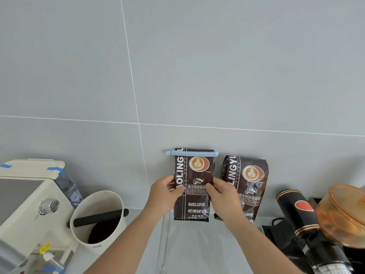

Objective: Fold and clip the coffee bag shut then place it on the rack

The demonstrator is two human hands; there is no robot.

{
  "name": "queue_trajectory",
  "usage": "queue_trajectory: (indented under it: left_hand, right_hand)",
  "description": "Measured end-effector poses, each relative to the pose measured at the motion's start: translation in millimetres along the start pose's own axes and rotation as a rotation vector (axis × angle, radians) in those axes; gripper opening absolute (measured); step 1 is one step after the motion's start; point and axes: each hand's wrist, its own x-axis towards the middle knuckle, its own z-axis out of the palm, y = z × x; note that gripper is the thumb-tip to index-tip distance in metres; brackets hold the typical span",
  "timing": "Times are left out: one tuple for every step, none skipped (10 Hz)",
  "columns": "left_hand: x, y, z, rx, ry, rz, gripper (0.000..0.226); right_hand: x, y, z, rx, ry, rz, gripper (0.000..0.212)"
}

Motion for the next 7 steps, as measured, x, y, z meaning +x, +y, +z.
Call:
queue_trajectory:
  left_hand:
    - [-1, 1, -1, -0.001, -0.005, -0.008, 0.023]
    - [-5, 4, -3, -0.003, -0.011, -0.015, 0.027]
    - [-10, 8, -7, -0.023, -0.03, -0.03, 0.028]
    - [-19, 13, -14, -0.066, -0.031, -0.055, 0.03]
    - [-36, 20, -22, -0.089, -0.021, -0.092, 0.028]
    - [-57, 27, -30, -0.242, -0.046, -0.139, 0.019]
    - [-76, 36, -37, -0.552, -0.112, -0.268, 0.012]
  right_hand:
    - [-2, -2, -2, -0.015, -0.021, 0.001, 0.028]
    - [-5, -4, -6, -0.02, -0.046, -0.002, 0.024]
    - [-10, -10, -13, -0.009, -0.062, -0.006, 0.028]
    - [-16, -14, -21, 0.058, -0.084, 0.019, 0.034]
    - [-26, -20, -29, 0.108, -0.128, 0.07, 0.03]
    - [-41, -32, -41, 0.278, -0.151, 0.088, 0.019]
    - [-55, -39, -55, 0.43, -0.183, 0.125, 0.016]
